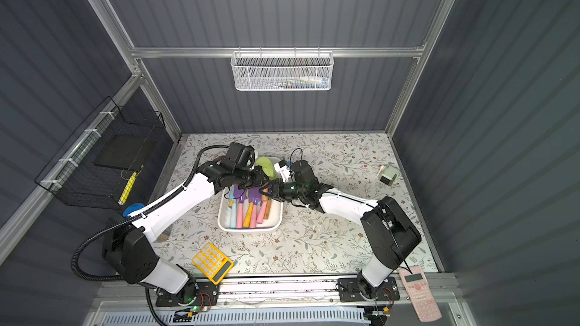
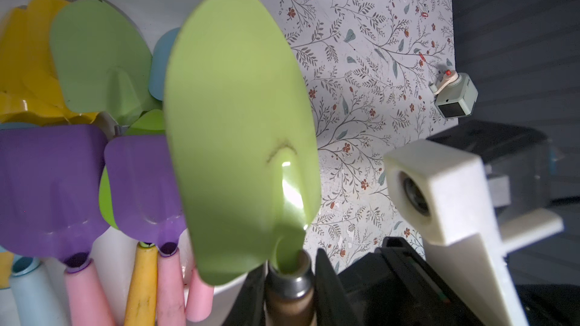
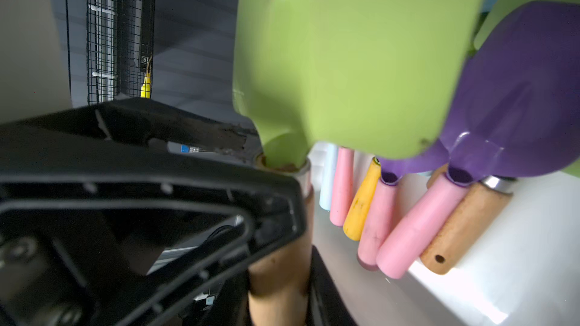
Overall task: Take the shovel out of the storage box
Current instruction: Place the shovel at the center of the board.
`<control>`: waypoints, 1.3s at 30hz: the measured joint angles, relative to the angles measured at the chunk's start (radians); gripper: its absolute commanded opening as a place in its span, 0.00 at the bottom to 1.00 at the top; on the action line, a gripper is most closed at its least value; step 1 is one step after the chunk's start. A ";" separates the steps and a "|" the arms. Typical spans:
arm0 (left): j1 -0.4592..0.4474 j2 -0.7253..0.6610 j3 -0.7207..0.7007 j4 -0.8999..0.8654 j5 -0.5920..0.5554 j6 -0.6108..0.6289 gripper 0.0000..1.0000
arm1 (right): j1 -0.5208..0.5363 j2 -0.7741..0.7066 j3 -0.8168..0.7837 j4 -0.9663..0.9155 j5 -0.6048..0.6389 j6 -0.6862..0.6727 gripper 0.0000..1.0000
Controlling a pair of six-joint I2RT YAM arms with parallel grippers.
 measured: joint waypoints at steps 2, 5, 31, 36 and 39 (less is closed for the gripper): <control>0.003 0.000 0.000 -0.002 -0.001 0.003 0.39 | 0.000 0.000 0.003 -0.011 0.001 -0.004 0.15; 0.008 -0.004 0.000 -0.007 -0.016 0.010 0.52 | 0.000 0.000 0.013 -0.040 0.005 -0.012 0.14; 0.171 -0.082 -0.116 -0.075 -0.129 0.174 0.93 | -0.412 0.304 0.563 -0.678 -0.001 -0.406 0.17; 0.171 -0.076 -0.151 -0.076 -0.119 0.177 0.93 | -0.451 0.500 0.753 -0.789 -0.021 -0.466 0.18; 0.171 -0.076 -0.161 -0.076 -0.113 0.182 0.93 | -0.463 0.597 0.876 -0.857 -0.030 -0.503 0.18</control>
